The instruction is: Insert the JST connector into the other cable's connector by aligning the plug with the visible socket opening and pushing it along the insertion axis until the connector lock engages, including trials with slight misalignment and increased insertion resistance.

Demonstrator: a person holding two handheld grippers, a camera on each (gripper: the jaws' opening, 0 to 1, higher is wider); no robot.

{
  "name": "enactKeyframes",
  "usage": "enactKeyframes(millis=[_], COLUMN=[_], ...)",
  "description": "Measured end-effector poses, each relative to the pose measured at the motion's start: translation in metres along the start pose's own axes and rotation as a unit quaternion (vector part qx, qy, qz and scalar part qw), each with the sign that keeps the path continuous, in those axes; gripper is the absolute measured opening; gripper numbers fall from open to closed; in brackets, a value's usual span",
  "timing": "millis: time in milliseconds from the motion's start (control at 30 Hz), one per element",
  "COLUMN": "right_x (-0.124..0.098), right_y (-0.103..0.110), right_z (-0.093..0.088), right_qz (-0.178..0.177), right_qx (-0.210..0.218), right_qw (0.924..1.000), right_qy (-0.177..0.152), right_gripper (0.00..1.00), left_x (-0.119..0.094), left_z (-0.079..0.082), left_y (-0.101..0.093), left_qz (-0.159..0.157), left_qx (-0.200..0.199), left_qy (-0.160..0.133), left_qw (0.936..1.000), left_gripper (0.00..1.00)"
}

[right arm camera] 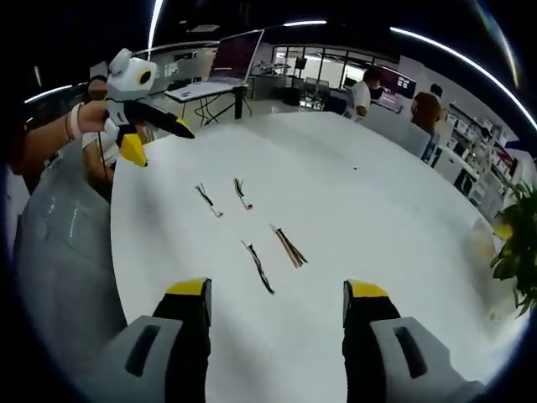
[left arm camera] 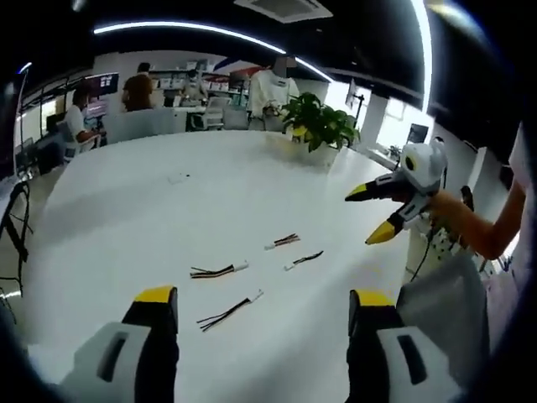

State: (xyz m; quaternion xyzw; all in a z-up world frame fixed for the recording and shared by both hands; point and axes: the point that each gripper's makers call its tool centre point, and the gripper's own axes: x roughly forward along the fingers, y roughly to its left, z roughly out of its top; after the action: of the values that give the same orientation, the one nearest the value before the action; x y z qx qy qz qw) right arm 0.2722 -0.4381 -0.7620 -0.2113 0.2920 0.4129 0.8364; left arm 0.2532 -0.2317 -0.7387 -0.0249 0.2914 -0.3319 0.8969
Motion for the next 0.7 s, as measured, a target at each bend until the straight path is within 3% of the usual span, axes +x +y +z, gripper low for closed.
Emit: enactKeyframes(millis=[500,700], right_x=[0.014,0.023], right_y=[-0.018,-0.019], right_z=[0.001,0.003], right_qz=[-0.002,0.005], right_qx=[-0.025,-0.033], right_qw=[0.9997,0.9994], right_qy=[0.007,0.007], right_gripper=[0.6,0.59], left_x=[0.006,0.017], left_z=[0.014,0.008], left_y=[0.012,0.02], left_qz=[-0.003,-0.002], left_qx=[0.043,0.066], left_qy=[-0.019,-0.001], left_qw=[0.9989,0.9978], left_gripper=[0.78,0.77])
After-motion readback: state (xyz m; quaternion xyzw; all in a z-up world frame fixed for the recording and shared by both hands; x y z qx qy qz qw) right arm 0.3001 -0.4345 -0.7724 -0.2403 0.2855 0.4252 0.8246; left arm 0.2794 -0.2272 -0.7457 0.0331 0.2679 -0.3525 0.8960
